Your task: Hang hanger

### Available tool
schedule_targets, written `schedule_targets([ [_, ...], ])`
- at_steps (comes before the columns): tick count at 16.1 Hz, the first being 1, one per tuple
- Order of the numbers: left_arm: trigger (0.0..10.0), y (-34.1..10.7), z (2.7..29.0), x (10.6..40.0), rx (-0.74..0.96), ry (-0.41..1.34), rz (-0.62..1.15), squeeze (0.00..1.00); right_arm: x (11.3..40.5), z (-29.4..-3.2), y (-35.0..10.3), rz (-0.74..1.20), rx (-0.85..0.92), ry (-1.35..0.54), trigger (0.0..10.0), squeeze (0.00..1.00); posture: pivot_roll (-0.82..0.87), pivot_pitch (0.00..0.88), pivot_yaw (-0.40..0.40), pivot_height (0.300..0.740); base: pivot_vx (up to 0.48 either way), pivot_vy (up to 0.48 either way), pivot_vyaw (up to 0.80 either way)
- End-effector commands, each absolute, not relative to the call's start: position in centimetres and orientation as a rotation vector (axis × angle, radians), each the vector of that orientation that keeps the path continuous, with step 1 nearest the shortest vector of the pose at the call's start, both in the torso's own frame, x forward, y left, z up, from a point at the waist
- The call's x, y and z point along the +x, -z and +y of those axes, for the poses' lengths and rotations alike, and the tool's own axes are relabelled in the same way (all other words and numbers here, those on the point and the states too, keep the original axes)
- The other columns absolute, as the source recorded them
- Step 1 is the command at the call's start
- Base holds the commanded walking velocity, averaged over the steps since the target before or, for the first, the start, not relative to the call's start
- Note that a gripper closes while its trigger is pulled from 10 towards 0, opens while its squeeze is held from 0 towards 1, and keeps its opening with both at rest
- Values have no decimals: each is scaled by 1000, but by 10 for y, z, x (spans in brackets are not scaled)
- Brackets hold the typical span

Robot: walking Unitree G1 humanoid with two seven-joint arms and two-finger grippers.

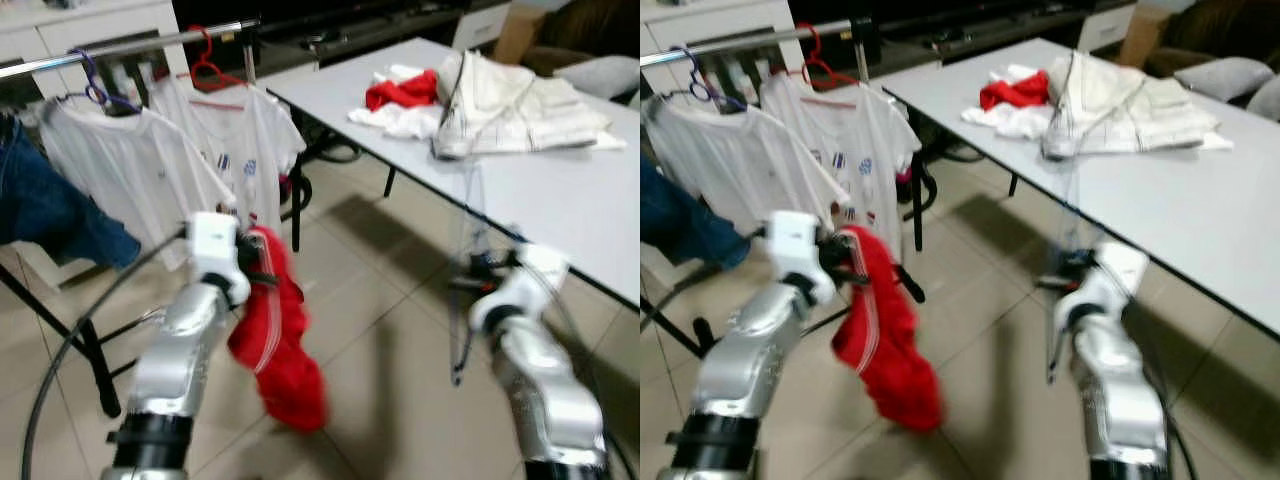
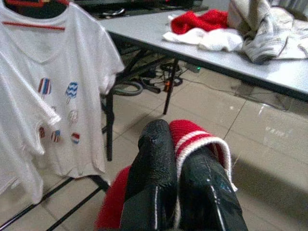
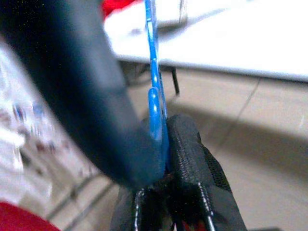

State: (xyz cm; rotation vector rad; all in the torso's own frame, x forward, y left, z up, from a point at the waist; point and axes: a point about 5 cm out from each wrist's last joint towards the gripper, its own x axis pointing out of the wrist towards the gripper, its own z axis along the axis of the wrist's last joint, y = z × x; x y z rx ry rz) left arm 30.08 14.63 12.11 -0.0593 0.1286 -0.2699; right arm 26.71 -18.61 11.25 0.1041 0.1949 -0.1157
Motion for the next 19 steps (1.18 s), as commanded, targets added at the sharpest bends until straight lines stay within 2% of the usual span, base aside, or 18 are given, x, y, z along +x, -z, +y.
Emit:
schedule_targets([
  [1,10000,-141,157,305,-48,241,55,0,272,-176,-129,106,135,69,10000,0,-7,0,-5,740,319,0,-406],
  [6,10000,-149,166,309,-31,224,27,0,274,-171,-132,82,96,26,10000,0,-6,0,-13,740,319,0,-740],
  [13,10000,-163,160,317,-16,253,-19,0,275,-173,-133,74,83,28,10000,0,-14,0,-15,740,320,0,-800],
  [18,10000,-145,156,312,55,306,55,0,272,-176,-122,143,69,63,10000,0,-8,0,-20,740,318,0,-800],
  [19,10000,-139,154,311,74,326,87,0,270,-178,-117,173,59,73,10000,0,-25,0,-1,740,311,0,-800],
])
